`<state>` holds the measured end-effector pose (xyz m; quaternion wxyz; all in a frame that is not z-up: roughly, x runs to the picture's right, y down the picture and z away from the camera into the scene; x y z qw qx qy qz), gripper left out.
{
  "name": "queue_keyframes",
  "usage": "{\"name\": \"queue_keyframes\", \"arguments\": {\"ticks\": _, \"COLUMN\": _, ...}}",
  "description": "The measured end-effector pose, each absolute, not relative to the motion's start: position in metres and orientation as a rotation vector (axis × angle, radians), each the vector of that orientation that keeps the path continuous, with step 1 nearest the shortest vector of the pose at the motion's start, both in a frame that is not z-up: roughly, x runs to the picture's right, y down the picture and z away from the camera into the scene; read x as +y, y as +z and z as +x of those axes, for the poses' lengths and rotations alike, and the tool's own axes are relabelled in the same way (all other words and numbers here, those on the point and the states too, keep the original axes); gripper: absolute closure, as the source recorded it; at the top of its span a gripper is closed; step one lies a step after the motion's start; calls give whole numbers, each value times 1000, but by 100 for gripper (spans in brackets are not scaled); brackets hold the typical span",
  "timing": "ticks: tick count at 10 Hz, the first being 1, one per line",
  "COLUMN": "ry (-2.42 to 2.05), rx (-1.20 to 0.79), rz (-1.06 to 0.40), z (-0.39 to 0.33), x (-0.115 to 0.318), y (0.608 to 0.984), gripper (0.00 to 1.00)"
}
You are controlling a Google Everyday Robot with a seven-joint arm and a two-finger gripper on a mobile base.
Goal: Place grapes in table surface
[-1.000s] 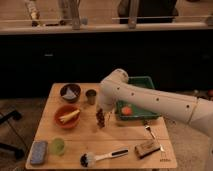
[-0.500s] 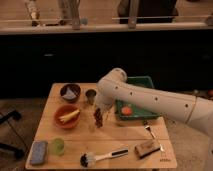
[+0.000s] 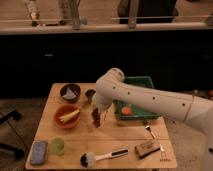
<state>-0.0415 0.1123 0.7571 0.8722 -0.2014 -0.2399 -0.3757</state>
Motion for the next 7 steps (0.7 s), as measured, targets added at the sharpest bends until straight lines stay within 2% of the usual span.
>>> {"name": "queue_keyframes", "arguments": {"ticks": 7, "ry": -733, "rx": -577, "rz": -577, "z": -38, "x": 146, "y": 765, "gripper": 99}}
